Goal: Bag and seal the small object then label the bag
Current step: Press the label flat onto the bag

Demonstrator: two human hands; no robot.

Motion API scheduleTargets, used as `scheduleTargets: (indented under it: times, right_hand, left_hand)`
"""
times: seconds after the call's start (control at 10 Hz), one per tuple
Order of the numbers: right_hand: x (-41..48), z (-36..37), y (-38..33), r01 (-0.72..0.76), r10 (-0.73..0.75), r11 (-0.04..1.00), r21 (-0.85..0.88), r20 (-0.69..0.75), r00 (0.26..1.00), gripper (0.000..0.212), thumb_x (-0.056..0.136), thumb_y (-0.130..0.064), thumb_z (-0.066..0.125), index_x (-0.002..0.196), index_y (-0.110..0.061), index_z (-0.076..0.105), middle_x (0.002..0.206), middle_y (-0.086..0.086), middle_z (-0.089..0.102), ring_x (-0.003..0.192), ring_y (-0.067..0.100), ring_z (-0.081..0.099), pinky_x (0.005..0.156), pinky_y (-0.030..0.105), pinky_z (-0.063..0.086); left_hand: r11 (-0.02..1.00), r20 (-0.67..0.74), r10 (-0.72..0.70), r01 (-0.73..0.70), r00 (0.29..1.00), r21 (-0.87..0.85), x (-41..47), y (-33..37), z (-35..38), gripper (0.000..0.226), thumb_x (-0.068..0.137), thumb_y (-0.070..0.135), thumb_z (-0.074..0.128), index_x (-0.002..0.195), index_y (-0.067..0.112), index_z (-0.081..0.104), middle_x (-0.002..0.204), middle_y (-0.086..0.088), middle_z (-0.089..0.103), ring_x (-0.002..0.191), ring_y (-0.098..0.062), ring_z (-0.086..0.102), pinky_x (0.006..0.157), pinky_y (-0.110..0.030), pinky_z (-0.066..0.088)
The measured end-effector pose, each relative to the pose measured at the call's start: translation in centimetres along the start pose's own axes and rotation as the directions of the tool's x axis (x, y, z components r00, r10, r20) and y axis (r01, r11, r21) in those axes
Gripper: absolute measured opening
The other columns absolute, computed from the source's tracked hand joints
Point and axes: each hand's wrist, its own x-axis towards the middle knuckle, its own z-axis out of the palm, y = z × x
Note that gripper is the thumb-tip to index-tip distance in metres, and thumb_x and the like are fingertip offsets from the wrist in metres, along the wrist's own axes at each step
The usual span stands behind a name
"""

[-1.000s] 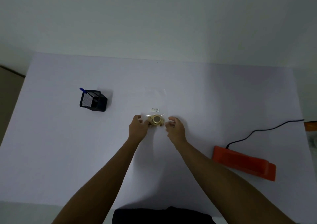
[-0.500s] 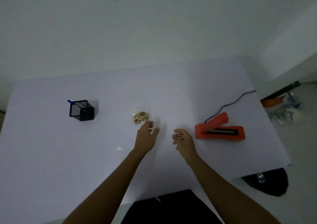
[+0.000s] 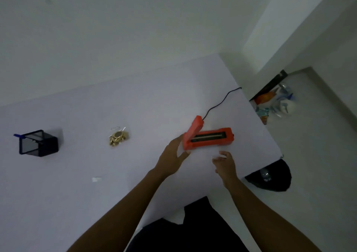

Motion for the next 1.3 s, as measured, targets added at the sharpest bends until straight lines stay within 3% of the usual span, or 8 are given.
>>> scheduleTargets:
  times: [0.1, 0.2, 0.3, 0.5, 0.7, 0.8, 1.1, 1.3]
  right_hand:
    - [3.7, -3.0, -0.3, -0.041, 0.041, 0.999, 0.0, -0.015, 0.999, 0.059, 0.086, 0.004, 0.064, 0.136, -0.017, 0.041, 0.115, 0.015, 0.055, 0.089, 0.026, 0.058, 0.071, 0.038, 0.054]
    - [7.3, -4.9, -1.0, -0.098, 0.099, 0.995, -0.016, 0.045, 0.994, 0.074, 0.085, 0.007, 0.065, 0.145, -0.02, 0.033, 0.114, 0.017, 0.056, 0.086, 0.024, 0.058, 0.064, 0.031, 0.052]
    - [10.3, -5.5, -1.9, -0.063, 0.075, 0.993, -0.097, 0.122, 0.99, 0.067, 0.085, 0.008, 0.062, 0.144, -0.016, 0.041, 0.099, 0.015, 0.064, 0.071, 0.02, 0.059, 0.057, 0.029, 0.049]
    - [14.4, -4.0, -5.1, 0.029, -0.004, 0.993, -0.112, 0.212, 0.977, 0.064, 0.086, 0.009, 0.058, 0.143, -0.018, 0.045, 0.09, 0.008, 0.066, 0.074, 0.02, 0.061, 0.063, 0.035, 0.053]
    - [18.7, -1.0, -10.5, 0.081, -0.031, 0.984, -0.158, 0.296, 0.955, 0.064, 0.087, 0.015, 0.054, 0.141, -0.017, 0.043, 0.092, 0.014, 0.059, 0.071, 0.018, 0.056, 0.057, 0.028, 0.05]
    - [20.6, 1.0, -13.4, 0.112, -0.048, 0.979, -0.173, 0.336, 0.941, 0.064, 0.087, 0.013, 0.056, 0.142, -0.016, 0.041, 0.095, 0.014, 0.057, 0.068, 0.017, 0.055, 0.056, 0.028, 0.05]
    - [23.9, 3.8, -18.5, 0.11, -0.039, 0.979, -0.171, 0.369, 0.928, 0.069, 0.088, 0.009, 0.058, 0.146, -0.023, 0.039, 0.11, 0.007, 0.06, 0.087, 0.021, 0.061, 0.067, 0.034, 0.055]
    - [23.2, 2.7, -19.1, 0.129, -0.006, 0.945, -0.302, 0.375, 0.927, 0.067, 0.089, 0.0, 0.062, 0.146, -0.026, 0.037, 0.125, 0.01, 0.057, 0.108, 0.03, 0.06, 0.072, 0.036, 0.055]
  left_hand:
    - [0.997, 0.046, -0.041, 0.037, 0.998, 0.073, 3.1, -0.9, 2.9, 0.071, 0.096, 0.034, 0.057, 0.154, 0.023, 0.018, 0.157, 0.002, 0.032, 0.141, -0.014, 0.036, 0.117, -0.04, 0.032]
    - [0.976, 0.003, -0.155, 0.153, 0.988, 0.152, 4.9, -1.5, 5.0, 0.083, 0.097, 0.038, 0.052, 0.155, 0.025, -0.006, 0.164, -0.005, 0.006, 0.147, -0.027, 0.022, 0.118, -0.042, 0.026]
    - [0.971, -0.049, -0.226, 0.229, 0.973, 0.072, 6.5, -1.3, 6.2, 0.068, 0.101, 0.044, 0.038, 0.155, 0.03, -0.002, 0.164, -0.004, 0.002, 0.149, -0.024, 0.015, 0.117, -0.041, 0.023]
    - [0.939, -0.202, -0.343, 0.326, 0.917, -0.11, 9.4, -0.6, 7.1, 0.067, 0.1, 0.045, 0.041, 0.155, 0.026, 0.01, 0.161, -0.002, 0.022, 0.146, -0.02, 0.025, 0.119, -0.04, 0.026]
    - [0.884, -0.299, -0.462, 0.404, 0.835, -0.238, 14.2, 0.1, 4.3, 0.067, 0.098, 0.045, 0.046, 0.155, 0.025, 0.016, 0.155, -0.007, 0.035, 0.141, -0.025, 0.037, 0.108, -0.027, 0.029]
    - [0.872, -0.321, -0.487, 0.435, 0.812, -0.224, 16.8, 0.3, 2.1, 0.068, 0.098, 0.048, 0.044, 0.155, 0.024, 0.015, 0.152, -0.011, 0.041, 0.138, -0.029, 0.041, 0.108, -0.032, 0.033]
    - [0.861, -0.271, -0.508, 0.481, 0.817, -0.166, 22.3, 1.1, -2.2, 0.075, 0.099, 0.051, 0.038, 0.156, 0.017, 0.004, 0.158, -0.013, 0.028, 0.143, -0.034, 0.031, 0.114, -0.04, 0.027]
    - [0.868, -0.258, -0.496, 0.462, 0.829, -0.183, 21.5, 1.2, -3.2, 0.078, 0.097, 0.052, 0.043, 0.156, 0.016, 0.007, 0.159, -0.012, 0.027, 0.144, -0.032, 0.031, 0.116, -0.041, 0.026]
